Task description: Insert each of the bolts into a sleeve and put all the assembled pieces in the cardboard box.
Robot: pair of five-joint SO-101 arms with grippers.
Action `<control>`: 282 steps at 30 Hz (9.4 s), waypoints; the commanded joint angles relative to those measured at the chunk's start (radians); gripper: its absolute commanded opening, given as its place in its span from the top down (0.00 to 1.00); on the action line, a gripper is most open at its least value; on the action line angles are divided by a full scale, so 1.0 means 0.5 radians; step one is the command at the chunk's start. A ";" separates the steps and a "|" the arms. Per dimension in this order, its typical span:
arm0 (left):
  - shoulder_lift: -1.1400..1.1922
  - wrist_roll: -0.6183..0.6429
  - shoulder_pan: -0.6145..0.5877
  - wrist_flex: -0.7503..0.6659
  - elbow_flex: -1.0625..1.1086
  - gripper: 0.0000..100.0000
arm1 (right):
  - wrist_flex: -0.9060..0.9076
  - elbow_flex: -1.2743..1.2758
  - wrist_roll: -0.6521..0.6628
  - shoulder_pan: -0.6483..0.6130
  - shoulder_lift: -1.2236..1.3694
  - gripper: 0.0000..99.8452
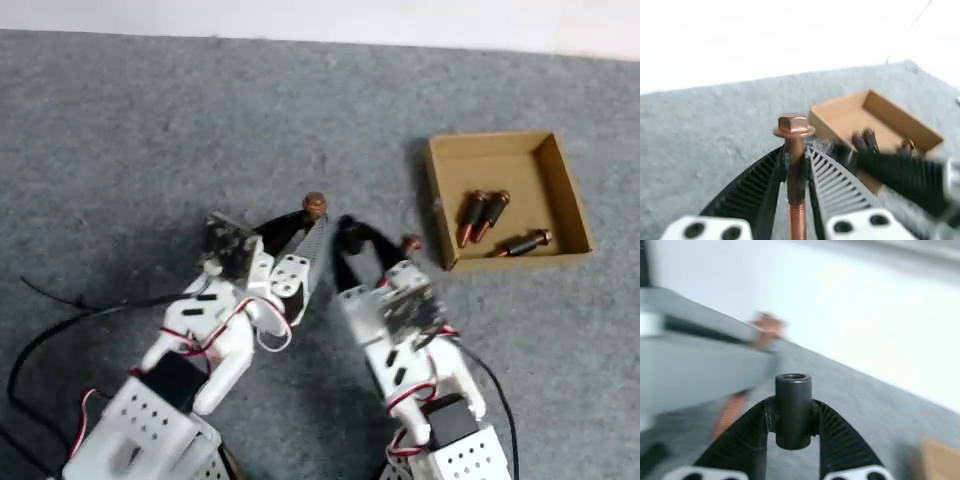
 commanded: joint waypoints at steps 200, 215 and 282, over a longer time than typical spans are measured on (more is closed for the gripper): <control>-1.002 0.522 -0.677 -0.034 0.796 0.99 | -0.358 -1.978 -1.215 1.659 3.561 0.88; -1.002 0.522 -0.677 -0.034 0.796 0.99 | -0.339 -1.969 -1.209 1.548 3.549 0.79; -1.002 0.528 -2.515 0.031 0.796 0.99 | 1.033 -3.300 -1.617 -0.956 4.285 0.87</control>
